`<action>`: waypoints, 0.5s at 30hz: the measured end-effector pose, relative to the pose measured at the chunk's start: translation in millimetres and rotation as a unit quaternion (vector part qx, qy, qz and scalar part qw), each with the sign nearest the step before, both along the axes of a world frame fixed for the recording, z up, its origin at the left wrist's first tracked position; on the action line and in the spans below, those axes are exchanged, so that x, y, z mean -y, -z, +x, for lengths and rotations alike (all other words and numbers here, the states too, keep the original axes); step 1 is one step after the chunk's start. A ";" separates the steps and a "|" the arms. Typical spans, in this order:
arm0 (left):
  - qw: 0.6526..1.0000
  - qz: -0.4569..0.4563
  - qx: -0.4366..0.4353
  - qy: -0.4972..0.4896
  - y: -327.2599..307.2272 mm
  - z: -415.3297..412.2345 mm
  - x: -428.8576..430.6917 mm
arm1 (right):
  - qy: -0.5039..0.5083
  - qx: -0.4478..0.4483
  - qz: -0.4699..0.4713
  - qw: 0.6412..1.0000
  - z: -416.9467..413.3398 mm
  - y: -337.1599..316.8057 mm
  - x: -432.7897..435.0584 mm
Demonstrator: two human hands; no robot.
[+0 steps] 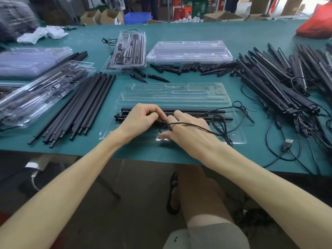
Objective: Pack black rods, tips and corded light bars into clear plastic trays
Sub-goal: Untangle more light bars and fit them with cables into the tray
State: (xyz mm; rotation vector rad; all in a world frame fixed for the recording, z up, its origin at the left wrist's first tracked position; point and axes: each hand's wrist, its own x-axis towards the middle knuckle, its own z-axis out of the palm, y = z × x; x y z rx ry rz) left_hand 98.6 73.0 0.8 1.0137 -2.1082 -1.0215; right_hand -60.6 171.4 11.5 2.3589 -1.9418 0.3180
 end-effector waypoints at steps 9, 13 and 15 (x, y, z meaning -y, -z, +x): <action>1.000 -0.002 0.001 0.008 1.5 -0.1 -0.3 | 0.014 0.050 0.118 0.992 -12.4 -14.5 -7.5; 1.000 0.001 0.004 0.006 0.0 -0.4 -2.2 | -0.005 0.136 0.132 0.982 -18.4 -20.3 -9.6; 1.000 -0.002 0.012 0.000 -0.2 -0.3 -2.0 | -0.008 0.175 0.125 0.977 -16.2 -19.0 -8.8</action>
